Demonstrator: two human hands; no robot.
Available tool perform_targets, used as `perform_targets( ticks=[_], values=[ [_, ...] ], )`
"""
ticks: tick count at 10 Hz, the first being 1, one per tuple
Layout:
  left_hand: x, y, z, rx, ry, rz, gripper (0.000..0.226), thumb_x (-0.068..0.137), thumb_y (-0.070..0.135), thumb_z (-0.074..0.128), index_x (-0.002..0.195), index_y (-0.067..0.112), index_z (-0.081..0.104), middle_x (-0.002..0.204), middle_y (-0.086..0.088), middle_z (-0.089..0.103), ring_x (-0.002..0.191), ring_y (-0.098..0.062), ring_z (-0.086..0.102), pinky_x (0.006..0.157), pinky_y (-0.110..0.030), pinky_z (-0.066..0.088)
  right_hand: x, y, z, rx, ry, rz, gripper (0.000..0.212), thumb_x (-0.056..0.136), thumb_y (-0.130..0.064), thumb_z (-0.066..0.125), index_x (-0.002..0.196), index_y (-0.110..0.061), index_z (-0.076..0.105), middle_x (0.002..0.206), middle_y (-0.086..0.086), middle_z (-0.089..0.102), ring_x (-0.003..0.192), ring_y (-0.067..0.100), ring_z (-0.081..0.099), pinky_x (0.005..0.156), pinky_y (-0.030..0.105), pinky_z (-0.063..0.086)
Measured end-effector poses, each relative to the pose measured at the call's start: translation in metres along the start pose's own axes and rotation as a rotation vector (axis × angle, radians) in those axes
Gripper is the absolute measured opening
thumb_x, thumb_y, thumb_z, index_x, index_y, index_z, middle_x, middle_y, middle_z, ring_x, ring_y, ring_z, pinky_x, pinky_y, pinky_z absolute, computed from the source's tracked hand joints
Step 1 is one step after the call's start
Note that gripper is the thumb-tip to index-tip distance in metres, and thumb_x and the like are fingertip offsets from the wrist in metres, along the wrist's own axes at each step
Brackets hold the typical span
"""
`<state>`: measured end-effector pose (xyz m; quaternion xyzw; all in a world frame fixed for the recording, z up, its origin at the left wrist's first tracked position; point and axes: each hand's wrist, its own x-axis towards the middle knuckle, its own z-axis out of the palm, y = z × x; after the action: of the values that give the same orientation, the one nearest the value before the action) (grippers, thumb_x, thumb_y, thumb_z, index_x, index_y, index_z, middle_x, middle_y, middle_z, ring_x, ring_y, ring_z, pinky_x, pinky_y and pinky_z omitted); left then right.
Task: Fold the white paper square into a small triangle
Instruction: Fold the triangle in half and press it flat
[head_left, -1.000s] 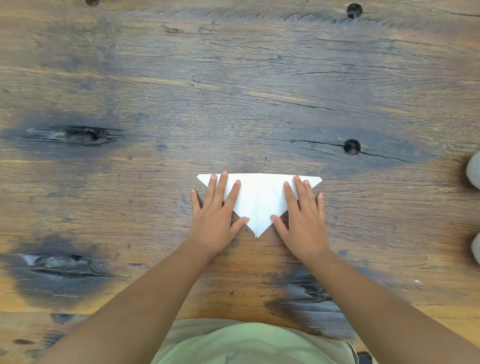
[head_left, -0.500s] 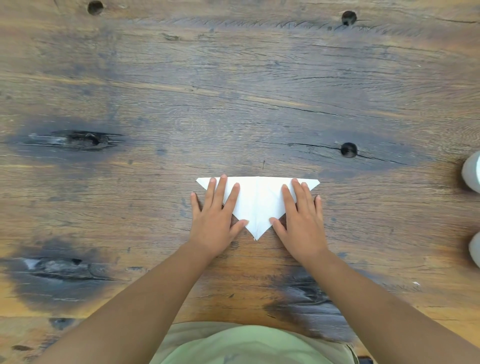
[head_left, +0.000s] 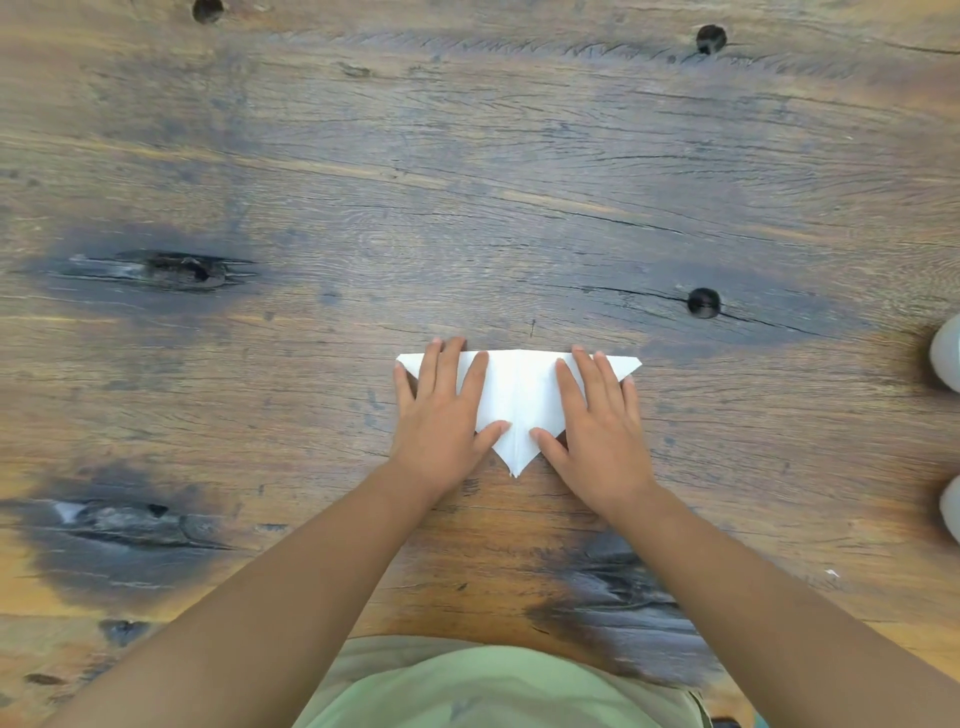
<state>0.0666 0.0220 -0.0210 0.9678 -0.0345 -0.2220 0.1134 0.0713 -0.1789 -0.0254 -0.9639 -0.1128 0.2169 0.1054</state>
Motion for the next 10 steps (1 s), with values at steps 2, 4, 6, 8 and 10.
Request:
perform_targets(
  ticks=[2,4,6,8,10],
  values=[
    [0.015,0.009,-0.003,0.038,-0.105,0.231,0.079,0.098,0.048,0.048,0.158,0.021,0.003,0.166,0.007,-0.013,0.152,-0.017,-0.012,0.121,-0.057,0.007,0.013,0.002,-0.008,0.008,-0.031,-0.149,0.066,0.099,-0.034,0.047,0.155,-0.013,0.020,0.166,0.002,0.012,0.153,0.023,0.003,0.124,0.049,0.005],
    [0.021,0.007,0.008,0.151,-0.169,0.299,0.079,0.099,0.050,0.044,0.157,0.024,-0.002,0.165,0.011,-0.013,0.152,-0.018,-0.013,0.118,-0.065,0.006,0.017,0.008,-0.009,-0.044,-0.109,-0.210,0.070,0.099,-0.038,0.046,0.157,-0.019,0.011,0.166,-0.005,0.004,0.153,0.020,-0.005,0.124,0.048,0.002],
    [0.021,0.008,0.010,0.140,-0.165,0.285,0.078,0.098,0.051,0.045,0.157,0.025,0.000,0.166,0.011,-0.010,0.152,-0.018,-0.014,0.118,-0.064,0.003,0.015,0.009,-0.006,-0.055,-0.103,-0.202,0.072,0.098,-0.037,0.048,0.157,-0.019,0.011,0.166,-0.005,0.004,0.153,0.022,-0.003,0.123,0.051,0.002],
    [0.020,0.009,0.007,0.130,-0.165,0.284,0.077,0.099,0.050,0.045,0.157,0.025,0.002,0.166,0.010,-0.010,0.152,-0.018,-0.012,0.119,-0.064,0.004,-0.001,0.047,-0.013,-0.062,-0.074,-0.048,0.074,0.096,-0.046,0.048,0.157,-0.019,0.015,0.166,-0.005,0.009,0.153,0.021,0.000,0.123,0.054,0.007],
    [0.020,0.008,0.008,0.122,-0.162,0.286,0.076,0.099,0.051,0.044,0.157,0.026,0.001,0.166,0.011,-0.010,0.152,-0.018,-0.013,0.119,-0.063,0.003,-0.025,0.100,-0.023,-0.071,-0.089,0.046,0.077,0.096,-0.047,0.047,0.158,-0.023,0.008,0.165,-0.010,-0.001,0.153,0.016,-0.003,0.122,0.052,0.010]
  ],
)
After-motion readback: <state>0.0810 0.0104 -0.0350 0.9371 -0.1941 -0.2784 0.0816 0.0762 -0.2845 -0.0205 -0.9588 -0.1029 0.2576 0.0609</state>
